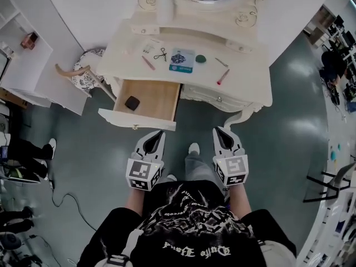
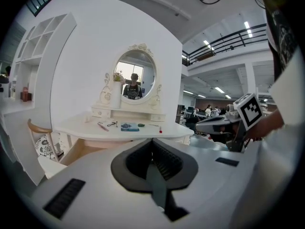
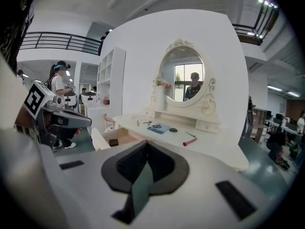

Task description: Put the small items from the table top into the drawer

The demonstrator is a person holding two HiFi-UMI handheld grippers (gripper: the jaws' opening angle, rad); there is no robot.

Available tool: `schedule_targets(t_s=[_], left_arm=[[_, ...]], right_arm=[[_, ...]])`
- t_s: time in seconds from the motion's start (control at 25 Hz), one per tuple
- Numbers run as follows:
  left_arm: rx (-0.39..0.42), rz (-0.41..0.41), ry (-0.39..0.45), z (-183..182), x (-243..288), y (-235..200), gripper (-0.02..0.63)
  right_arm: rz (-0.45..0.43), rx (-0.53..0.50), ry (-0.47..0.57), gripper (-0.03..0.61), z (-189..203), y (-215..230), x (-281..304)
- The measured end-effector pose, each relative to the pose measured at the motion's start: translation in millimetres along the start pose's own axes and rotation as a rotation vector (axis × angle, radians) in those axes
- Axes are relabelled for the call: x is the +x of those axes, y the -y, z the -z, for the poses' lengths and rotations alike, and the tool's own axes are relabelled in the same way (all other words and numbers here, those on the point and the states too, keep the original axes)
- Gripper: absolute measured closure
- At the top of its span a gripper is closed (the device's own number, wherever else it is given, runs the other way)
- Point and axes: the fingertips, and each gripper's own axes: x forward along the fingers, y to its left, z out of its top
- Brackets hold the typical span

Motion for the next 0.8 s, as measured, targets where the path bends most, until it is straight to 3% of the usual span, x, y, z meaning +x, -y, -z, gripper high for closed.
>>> schedule_targets(t_s=[0.8], left_arm=[[-0.057,-0.16,-0.003,-41.7,119.1,-24.6,0.598]], right_arm=[[-0.169,-0.021,-0.044,0.566,-25.0,97.1,114.2]])
